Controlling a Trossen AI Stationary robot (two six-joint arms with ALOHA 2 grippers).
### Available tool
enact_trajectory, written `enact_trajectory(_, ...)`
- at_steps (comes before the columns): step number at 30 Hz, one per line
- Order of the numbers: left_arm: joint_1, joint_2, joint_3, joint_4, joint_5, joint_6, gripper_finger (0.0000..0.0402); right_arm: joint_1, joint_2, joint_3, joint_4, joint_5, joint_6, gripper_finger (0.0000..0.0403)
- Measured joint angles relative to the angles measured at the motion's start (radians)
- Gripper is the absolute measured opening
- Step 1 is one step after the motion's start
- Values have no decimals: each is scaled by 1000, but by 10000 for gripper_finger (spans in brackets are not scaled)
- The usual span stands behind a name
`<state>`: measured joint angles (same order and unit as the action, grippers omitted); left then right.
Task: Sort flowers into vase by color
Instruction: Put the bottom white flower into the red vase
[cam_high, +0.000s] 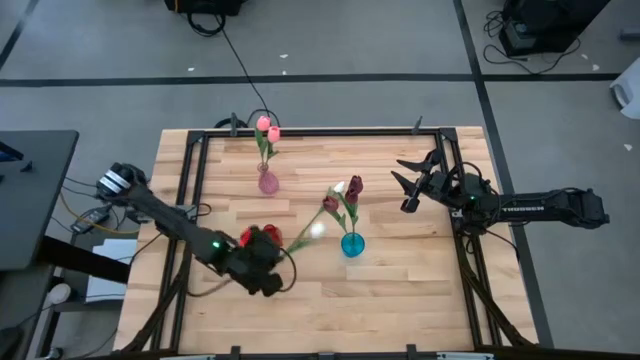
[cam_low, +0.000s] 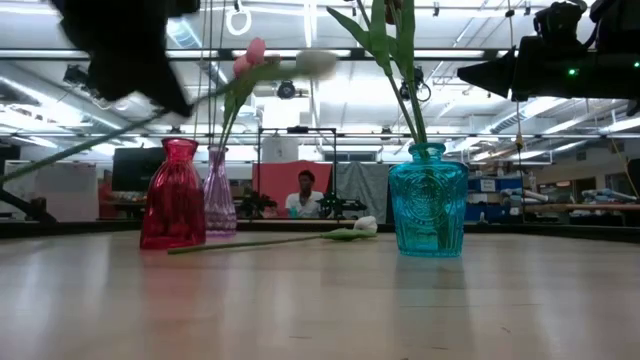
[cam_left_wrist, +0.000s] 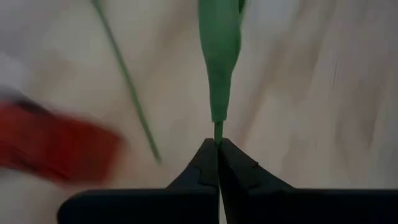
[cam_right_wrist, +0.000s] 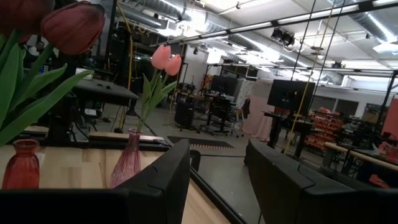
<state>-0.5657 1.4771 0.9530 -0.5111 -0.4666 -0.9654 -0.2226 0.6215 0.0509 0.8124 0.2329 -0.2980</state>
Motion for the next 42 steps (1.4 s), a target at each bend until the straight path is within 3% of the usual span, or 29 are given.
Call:
enact_trajectory(3, -8, -77, -4, -8, -144, 61, 2, 0, 0, 0, 0, 0, 0, 169)
enact_trajectory(9, 17, -186, -32, 30, -297, 255, 1, 0, 0, 0, 1, -1, 2, 169)
enact_trajectory(16, 61, -302, -93, 260, -354, 550, 1, 0, 0, 0, 2, -2, 3, 169)
enact_trajectory(23, 76, -392, -227, 592, -398, 815, 0, 0, 0, 0, 2, -2, 1, 169)
enact_trajectory(28, 81, -451, -296, 698, -379, 863, 0, 0, 0, 0, 2, -2, 0, 169)
enact_trajectory(36, 82, -517, -304, 718, -373, 910, 0, 0, 0, 0, 2, -2, 0, 169)
enact_trajectory(42, 82, -497, -304, 702, -378, 905, 0, 0, 0, 0, 2, -1, 0, 169)
